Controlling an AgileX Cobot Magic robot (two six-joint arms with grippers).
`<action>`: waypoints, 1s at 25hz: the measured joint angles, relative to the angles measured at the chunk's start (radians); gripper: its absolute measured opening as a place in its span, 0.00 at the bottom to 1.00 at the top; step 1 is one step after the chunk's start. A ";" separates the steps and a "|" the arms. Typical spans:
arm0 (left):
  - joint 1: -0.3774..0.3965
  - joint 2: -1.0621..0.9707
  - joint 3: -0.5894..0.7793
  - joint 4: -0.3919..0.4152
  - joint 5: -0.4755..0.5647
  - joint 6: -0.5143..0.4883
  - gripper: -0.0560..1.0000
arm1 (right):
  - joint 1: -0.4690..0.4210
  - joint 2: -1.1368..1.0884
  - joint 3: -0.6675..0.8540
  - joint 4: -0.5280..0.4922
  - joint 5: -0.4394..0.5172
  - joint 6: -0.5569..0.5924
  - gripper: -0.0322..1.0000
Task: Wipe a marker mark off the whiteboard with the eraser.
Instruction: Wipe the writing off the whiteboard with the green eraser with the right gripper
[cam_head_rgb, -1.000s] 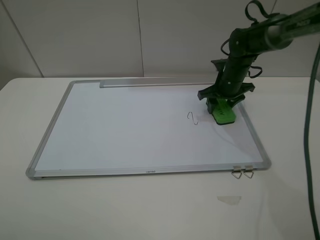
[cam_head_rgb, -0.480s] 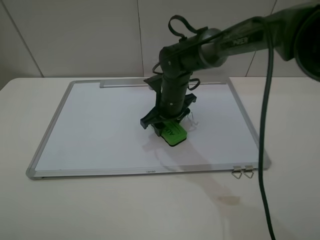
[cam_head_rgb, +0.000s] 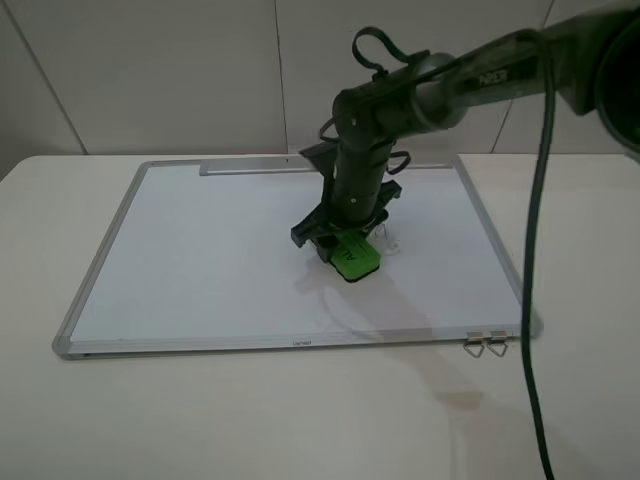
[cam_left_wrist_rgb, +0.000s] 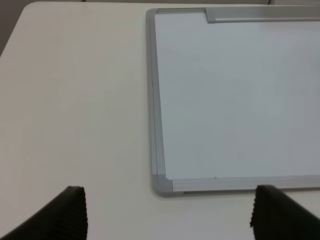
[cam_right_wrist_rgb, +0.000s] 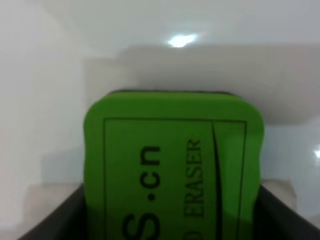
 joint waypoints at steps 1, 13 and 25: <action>0.000 0.000 0.000 0.000 0.000 0.000 0.70 | -0.029 0.000 0.000 -0.001 -0.009 0.001 0.61; 0.000 0.000 0.000 0.000 0.000 0.000 0.70 | -0.218 0.002 0.000 -0.064 -0.068 0.006 0.60; 0.000 0.000 0.000 0.000 0.000 0.000 0.70 | -0.189 0.048 -0.032 -0.034 0.002 0.007 0.60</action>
